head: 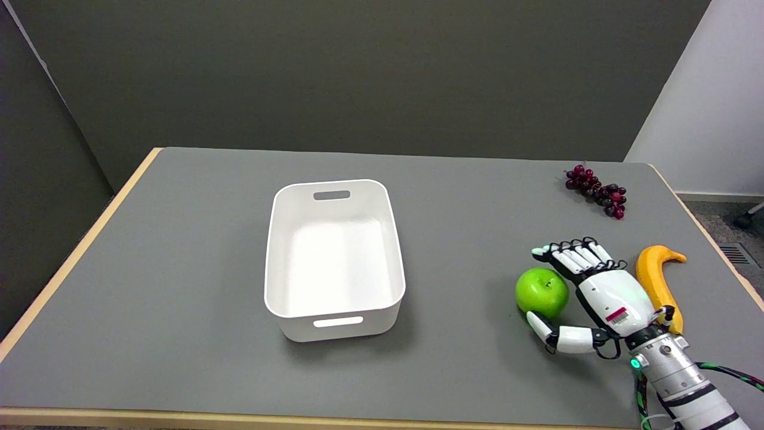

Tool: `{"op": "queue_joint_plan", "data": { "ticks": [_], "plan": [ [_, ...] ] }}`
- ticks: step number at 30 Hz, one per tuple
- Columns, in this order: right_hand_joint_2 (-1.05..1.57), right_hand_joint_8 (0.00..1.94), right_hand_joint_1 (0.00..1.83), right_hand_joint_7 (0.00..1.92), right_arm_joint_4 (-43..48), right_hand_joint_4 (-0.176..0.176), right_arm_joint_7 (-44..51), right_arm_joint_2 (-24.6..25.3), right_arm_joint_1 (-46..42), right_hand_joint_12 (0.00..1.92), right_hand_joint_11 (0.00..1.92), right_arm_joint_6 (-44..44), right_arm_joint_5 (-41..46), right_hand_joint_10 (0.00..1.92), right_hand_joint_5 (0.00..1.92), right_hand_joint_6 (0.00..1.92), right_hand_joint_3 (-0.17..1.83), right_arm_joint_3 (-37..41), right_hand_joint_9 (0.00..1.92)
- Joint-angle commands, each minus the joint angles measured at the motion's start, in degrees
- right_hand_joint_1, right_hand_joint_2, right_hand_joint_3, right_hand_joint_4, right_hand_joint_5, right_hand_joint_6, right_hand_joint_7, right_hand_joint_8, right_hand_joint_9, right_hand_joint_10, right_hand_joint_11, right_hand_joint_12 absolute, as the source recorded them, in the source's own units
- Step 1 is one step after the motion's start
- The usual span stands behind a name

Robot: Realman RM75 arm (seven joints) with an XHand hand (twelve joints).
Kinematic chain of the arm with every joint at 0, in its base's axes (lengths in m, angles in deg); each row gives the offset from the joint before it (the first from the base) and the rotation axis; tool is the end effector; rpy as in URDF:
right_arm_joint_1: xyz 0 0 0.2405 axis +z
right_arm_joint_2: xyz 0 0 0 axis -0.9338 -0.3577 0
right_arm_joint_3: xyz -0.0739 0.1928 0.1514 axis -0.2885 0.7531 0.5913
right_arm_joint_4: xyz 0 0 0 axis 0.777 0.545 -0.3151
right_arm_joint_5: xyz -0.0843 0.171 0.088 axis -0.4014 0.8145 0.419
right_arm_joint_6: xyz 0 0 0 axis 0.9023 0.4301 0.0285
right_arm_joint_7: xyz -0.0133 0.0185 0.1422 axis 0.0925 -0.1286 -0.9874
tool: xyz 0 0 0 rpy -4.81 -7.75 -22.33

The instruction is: Pick up the green apple.

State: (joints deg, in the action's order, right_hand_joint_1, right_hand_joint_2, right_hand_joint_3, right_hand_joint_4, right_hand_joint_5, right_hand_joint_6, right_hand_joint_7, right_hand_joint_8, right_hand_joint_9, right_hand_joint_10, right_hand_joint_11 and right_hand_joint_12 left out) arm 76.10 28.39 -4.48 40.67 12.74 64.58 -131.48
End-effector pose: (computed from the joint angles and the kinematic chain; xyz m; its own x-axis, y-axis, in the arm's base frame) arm -0.3290 -0.1553 0.4233 0.9746 0.1569 0.1596 -0.1581 -0.0222 0.9872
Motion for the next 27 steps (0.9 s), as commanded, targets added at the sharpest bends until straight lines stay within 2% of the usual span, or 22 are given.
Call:
{"op": "queue_joint_plan", "data": {
  "ticks": [1,3,6,7,9,11,13,14,15,17,18,20,22,27],
  "plan": [
    [0.62,0.38,0.47,0.33,-1.72,0.016,0.29,0.51,3.56,1.2,0.0,-4.78,0.29,0.83,0.27,0.47,0.83,-2.38,0.19],
    [0.63,0.41,0.48,0.36,-1.9,0.01,0.51,0.86,3.66,1.23,0.02,-4.44,0.14,0.86,0.29,0.52,0.83,-2.38,0.22],
    [0.67,0.62,0.53,0.53,-2.43,-0.012,0.69,1.18,4.13,1.31,0.14,-3.51,-1.27,1.0,0.4,0.75,0.88,-2.38,0.39],
    [0.75,0.74,0.59,0.6,-2.73,-0.009,0.69,1.19,4.35,1.36,0.2,-3.05,-1.79,1.04,0.47,0.93,0.84,-2.38,0.46],
    [1.14,1.04,0.92,0.76,-3.0,0.023,0.69,1.19,4.61,1.52,0.31,-2.23,-2.63,1.23,0.65,1.53,0.35,-2.38,0.61],
    [1.1,1.23,0.94,0.8,-3.09,0.013,0.69,1.19,4.69,1.6,0.37,-1.72,-3.13,1.31,0.68,1.53,0.41,-2.38,0.69],
    [1.02,1.74,0.96,0.7,-2.9,-0.026,0.69,1.06,4.84,1.77,0.5,-1.71,-3.15,1.61,0.7,1.56,0.57,-2.38,0.81],
    [1.0,1.88,0.98,0.62,-2.71,-0.042,0.69,0.88,5.01,1.85,0.47,-1.63,-3.15,1.77,0.71,1.57,0.61,-2.31,0.81],
    [1.0,1.93,0.98,0.54,-2.69,-0.052,0.69,0.8,5.02,1.91,0.41,-1.49,-3.22,1.9,0.71,1.57,0.61,-2.3,0.77],
    [0.96,1.94,0.98,0.37,-2.47,-0.045,0.69,0.64,5.26,1.92,0.19,-0.71,-3.45,1.92,0.71,1.61,0.7,-2.16,0.69],
    [0.95,1.94,0.97,0.33,-2.32,-0.045,0.69,0.56,5.33,1.92,0.15,0.22,-3.88,1.92,0.71,1.63,0.72,-1.87,0.67],
    [0.95,1.94,0.96,0.25,-1.61,-0.044,0.69,0.32,5.34,1.92,0.12,2.48,-3.95,1.92,0.7,1.66,0.75,-1.22,0.63],
    [0.95,1.94,0.93,0.07,0.71,-0.033,0.69,-0.49,5.11,1.92,0.04,5.4,-3.95,1.92,0.67,1.75,0.83,-0.31,0.52],
    [0.95,1.94,0.91,0.0,9.35,-0.029,0.69,-3.36,5.43,1.92,0.0,9.48,-4.89,1.92,0.65,1.81,0.87,1.17,0.45]
  ]
}}
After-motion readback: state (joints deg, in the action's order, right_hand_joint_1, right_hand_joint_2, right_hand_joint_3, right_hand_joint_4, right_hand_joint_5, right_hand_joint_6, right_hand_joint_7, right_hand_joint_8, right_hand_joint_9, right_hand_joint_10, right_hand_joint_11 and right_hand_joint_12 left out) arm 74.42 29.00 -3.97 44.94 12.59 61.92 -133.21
